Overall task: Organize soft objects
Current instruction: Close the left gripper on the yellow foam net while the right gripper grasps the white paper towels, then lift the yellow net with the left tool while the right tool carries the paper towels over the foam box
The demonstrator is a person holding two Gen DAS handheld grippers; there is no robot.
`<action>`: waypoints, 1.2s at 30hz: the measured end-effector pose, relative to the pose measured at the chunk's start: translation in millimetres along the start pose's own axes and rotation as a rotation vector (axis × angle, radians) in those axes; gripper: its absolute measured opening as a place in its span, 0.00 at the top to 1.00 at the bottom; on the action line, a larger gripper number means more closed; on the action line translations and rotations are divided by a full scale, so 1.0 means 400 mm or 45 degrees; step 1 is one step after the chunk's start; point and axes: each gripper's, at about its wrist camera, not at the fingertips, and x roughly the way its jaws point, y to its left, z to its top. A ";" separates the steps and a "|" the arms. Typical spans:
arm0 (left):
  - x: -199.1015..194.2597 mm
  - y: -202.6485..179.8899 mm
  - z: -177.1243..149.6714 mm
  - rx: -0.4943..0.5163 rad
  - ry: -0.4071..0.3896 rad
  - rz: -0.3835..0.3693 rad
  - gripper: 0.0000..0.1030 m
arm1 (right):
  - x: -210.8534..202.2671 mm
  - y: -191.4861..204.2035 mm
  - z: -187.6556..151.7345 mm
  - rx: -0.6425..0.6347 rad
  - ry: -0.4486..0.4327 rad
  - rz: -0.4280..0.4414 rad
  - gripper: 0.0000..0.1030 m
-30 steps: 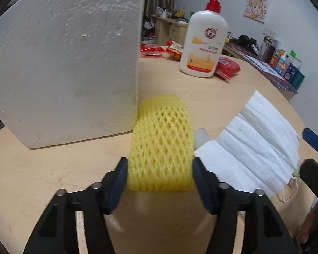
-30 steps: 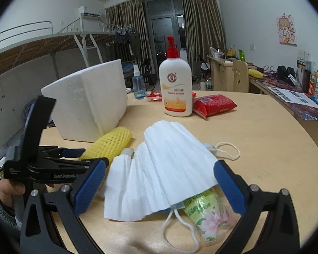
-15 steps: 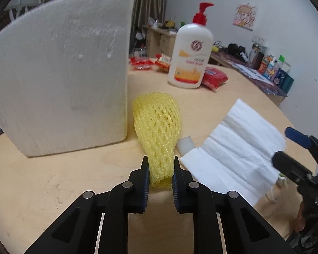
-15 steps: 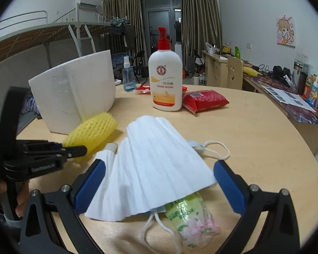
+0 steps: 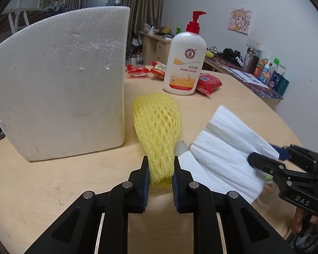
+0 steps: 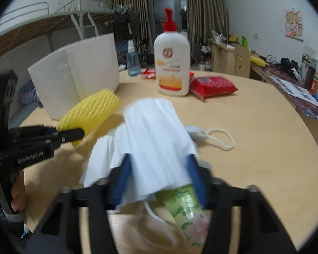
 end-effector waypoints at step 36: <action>-0.367 -0.012 -0.024 0.082 -0.406 -0.026 0.82 | -0.310 0.046 0.081 0.119 -0.496 0.239 0.95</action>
